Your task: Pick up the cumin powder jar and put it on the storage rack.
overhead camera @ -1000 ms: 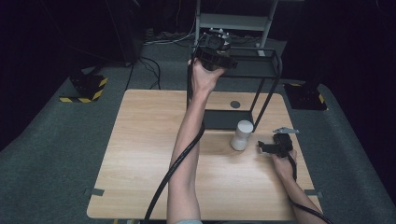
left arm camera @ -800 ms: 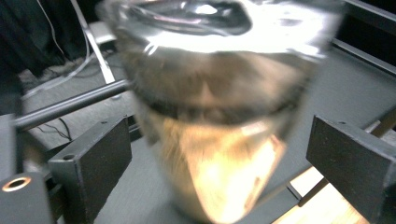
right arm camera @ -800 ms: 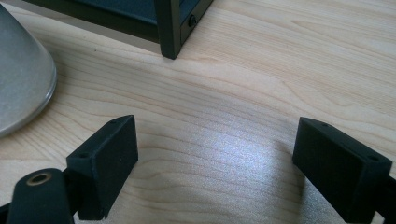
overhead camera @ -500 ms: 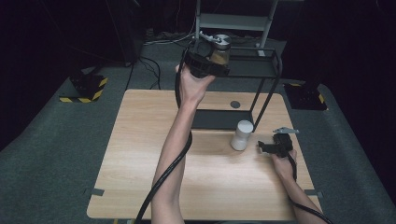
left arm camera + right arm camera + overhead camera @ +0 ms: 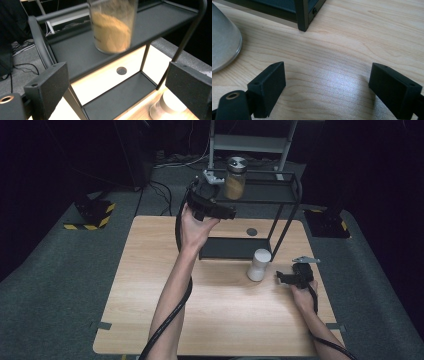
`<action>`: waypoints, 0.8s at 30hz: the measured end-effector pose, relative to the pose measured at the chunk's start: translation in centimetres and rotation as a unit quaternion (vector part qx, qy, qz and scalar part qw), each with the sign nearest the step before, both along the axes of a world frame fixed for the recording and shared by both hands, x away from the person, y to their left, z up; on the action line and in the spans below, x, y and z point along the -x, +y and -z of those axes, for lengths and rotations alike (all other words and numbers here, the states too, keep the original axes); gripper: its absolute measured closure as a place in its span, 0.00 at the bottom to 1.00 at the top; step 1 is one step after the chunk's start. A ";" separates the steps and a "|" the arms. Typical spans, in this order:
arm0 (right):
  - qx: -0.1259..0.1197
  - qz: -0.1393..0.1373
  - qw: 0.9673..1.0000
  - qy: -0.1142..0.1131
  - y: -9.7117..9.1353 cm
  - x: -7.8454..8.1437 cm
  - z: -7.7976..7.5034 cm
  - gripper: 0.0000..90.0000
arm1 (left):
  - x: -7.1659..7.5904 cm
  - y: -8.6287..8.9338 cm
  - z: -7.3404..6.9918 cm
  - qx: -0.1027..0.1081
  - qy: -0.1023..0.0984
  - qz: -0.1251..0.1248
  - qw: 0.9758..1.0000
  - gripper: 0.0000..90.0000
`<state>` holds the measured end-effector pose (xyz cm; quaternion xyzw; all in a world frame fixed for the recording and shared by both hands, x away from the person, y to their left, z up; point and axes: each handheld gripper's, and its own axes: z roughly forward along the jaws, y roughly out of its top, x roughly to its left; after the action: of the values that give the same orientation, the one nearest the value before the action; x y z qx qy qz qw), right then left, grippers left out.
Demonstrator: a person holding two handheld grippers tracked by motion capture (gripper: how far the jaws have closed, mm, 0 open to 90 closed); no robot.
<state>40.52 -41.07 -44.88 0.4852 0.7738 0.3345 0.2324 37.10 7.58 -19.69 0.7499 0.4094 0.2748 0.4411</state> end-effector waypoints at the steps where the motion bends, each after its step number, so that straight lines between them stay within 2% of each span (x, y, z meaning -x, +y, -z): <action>1: 0.000 0.000 1.000 0.000 0.0 0.0 0.0 0.15 | 0.2 0.1 0.8 -0.002 0.001 0.003 1.000 0.06; 2: 0.000 0.000 1.000 0.000 0.0 0.0 0.0 0.15 | 0.4 0.2 1.4 -0.004 0.002 0.006 1.000 0.06; 4: -0.001 0.000 1.000 0.001 0.0 0.0 0.0 0.15 | 0.4 0.3 1.8 -0.003 0.003 0.008 1.000 0.06; 5: 0.000 0.000 1.000 0.001 0.0 0.0 0.0 0.15 | 0.6 0.7 3.0 0.002 0.005 0.013 1.000 0.06; 7: 0.000 0.000 1.000 0.001 0.0 0.0 0.0 0.15 | 0.6 0.9 3.4 0.004 0.005 0.014 1.000 0.06; 10: -0.001 0.000 1.000 0.003 0.0 -0.1 0.0 0.15 | 1.0 1.3 4.7 0.005 0.004 0.014 1.000 0.06; 17: -0.001 0.000 1.000 0.003 0.0 -0.1 0.0 0.15 | 1.8 2.9 8.1 0.033 0.008 0.023 0.999 0.05; 19: -0.001 0.000 1.000 0.003 0.0 -0.1 0.0 0.15 | 1.7 3.5 9.6 0.046 0.015 0.032 0.998 0.05; 21: -0.001 0.000 1.000 0.003 0.0 -0.1 0.0 0.15 | 1.7 3.7 10.7 0.050 0.020 0.033 0.998 0.05; 24: -0.001 0.000 1.000 0.003 0.0 -0.1 -0.1 0.15 | 1.5 3.6 12.2 0.045 0.034 0.031 0.998 0.05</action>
<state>40.59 -41.10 -44.83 0.4866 0.7739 0.3340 0.2298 35.58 11.19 -31.88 0.7505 0.4125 0.2162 0.4690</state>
